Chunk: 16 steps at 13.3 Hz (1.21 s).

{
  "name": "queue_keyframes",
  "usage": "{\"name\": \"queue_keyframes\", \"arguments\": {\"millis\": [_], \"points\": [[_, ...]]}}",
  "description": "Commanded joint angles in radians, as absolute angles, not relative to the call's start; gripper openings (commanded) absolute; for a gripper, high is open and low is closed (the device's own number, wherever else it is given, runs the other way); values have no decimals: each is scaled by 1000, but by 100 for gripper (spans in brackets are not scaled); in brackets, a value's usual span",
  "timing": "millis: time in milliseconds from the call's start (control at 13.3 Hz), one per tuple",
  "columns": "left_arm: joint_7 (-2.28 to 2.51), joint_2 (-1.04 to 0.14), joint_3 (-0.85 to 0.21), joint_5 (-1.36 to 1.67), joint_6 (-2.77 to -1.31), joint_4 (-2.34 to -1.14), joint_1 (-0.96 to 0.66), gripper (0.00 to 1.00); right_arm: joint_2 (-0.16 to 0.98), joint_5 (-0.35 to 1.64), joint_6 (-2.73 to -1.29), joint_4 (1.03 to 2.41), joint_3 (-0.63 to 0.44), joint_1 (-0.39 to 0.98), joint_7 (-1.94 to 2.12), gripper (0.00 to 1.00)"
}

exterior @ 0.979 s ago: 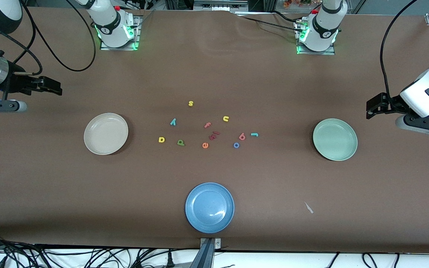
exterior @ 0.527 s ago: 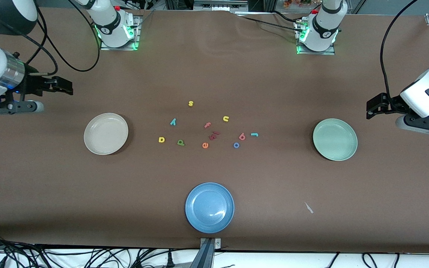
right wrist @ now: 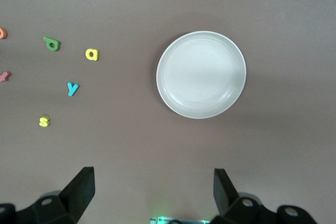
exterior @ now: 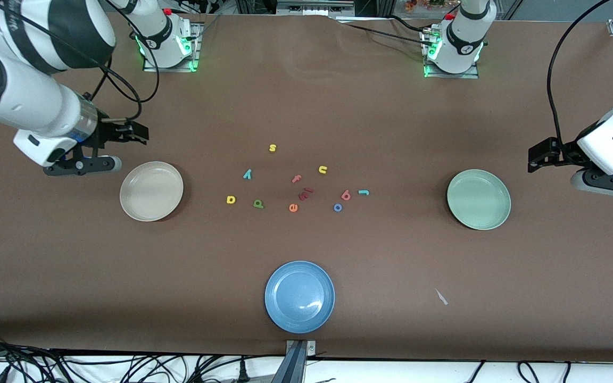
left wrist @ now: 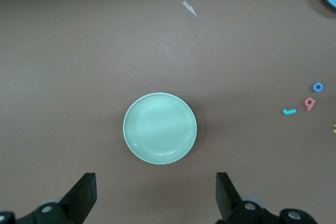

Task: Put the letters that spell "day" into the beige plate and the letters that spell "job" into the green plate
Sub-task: 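Move the right gripper and the left gripper out toward the letters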

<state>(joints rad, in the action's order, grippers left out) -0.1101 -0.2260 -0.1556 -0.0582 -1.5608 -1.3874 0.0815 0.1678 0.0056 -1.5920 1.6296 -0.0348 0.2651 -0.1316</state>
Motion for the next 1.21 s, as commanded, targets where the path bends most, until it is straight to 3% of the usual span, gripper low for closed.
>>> {"name": "queue_keyframes", "arguments": {"millis": [0,829,1130], "points": [[-71,-224,-161,-23,-1536,-1385,74,100,153,20,-1699,1712,-40,314,-204,100],[1001,-438,-172,73,-1557,-1390,-146,100,350,18,-2049,1822,-40,408,-325,100],[1297,-471,-172,80,-1785,-1507,-227,100,465,18,-2218,1818,-38,468,-475,100]]}}
